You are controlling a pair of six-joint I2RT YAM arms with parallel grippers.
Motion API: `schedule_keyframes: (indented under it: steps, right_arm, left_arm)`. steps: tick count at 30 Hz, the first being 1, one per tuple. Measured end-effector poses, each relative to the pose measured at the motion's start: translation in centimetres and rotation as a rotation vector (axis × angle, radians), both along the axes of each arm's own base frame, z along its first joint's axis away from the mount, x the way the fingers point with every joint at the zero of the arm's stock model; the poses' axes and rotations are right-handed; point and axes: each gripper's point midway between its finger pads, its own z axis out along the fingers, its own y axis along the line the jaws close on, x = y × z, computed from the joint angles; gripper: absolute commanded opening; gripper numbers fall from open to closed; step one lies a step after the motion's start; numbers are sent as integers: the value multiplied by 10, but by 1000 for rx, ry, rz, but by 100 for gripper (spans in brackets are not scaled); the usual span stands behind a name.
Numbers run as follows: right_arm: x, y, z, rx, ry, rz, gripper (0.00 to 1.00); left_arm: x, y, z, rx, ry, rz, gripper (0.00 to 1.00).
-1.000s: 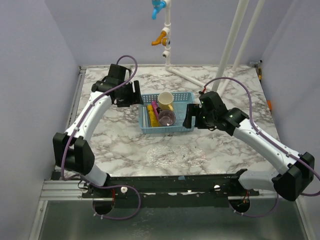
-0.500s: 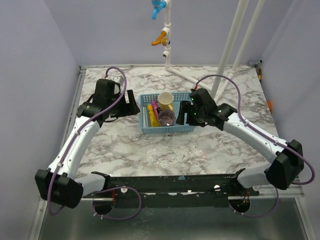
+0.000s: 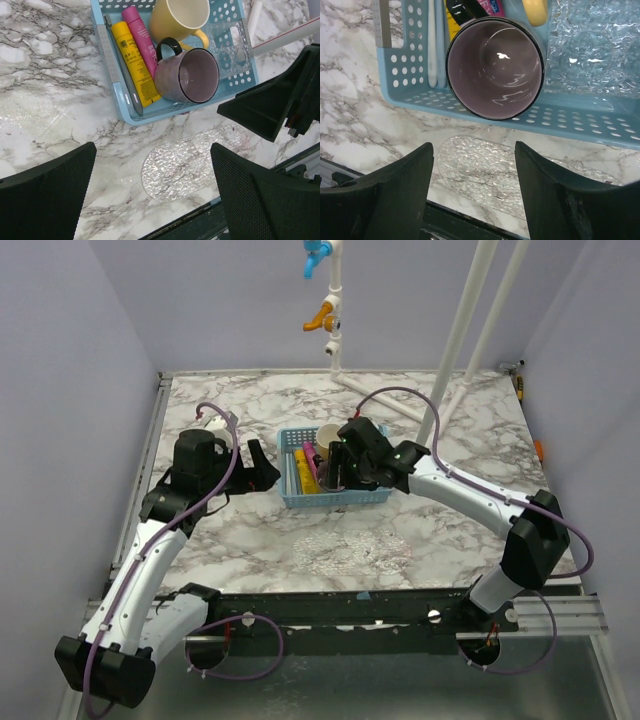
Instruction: Prepare toiletry sets of a toothbrush and toothpaste on the tray
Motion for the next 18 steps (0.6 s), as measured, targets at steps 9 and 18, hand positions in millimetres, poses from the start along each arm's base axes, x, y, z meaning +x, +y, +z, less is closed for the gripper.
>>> schedule_keyframes:
  steps: [9,18]
  right_arm:
    - [11,-2,-11,-2,17,-133,63]
    - [18,-1,-29,8,45,-237,52]
  left_arm:
    - [-5,-2,-13,-28,8,12,99]
    - [-8,-9,-9,-61,9,-1,99]
